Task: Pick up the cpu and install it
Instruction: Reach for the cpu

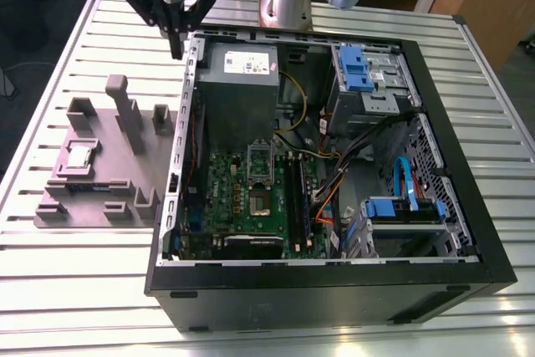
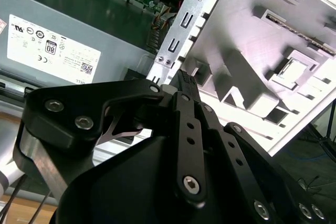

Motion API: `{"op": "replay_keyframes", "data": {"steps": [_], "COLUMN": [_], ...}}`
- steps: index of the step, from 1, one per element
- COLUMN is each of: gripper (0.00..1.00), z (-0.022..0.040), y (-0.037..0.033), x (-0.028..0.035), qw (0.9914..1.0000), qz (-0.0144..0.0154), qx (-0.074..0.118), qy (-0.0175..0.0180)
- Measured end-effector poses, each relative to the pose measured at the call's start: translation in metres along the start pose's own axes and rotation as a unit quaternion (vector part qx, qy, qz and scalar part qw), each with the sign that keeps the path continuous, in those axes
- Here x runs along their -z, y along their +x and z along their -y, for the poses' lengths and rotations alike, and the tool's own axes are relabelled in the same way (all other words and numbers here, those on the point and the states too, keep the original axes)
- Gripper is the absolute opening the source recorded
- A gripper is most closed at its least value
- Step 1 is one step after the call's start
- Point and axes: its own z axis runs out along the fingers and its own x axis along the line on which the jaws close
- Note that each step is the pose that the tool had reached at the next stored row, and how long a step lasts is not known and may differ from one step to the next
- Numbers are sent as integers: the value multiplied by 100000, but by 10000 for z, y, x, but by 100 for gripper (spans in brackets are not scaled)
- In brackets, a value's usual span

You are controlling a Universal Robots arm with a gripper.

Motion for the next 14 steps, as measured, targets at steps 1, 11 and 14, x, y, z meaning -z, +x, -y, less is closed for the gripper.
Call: {"op": "replay_keyframes", "data": {"steps": [1, 11, 14], "gripper": [10, 10, 10], "z": [0, 2, 2], "y": [1, 14, 20], "x": [-1, -14, -23], "qw": [100000, 100000, 99999], "qz": [-18, -202, -324], "qx": [0, -10, -14], "qy": [2, 13, 22]}}
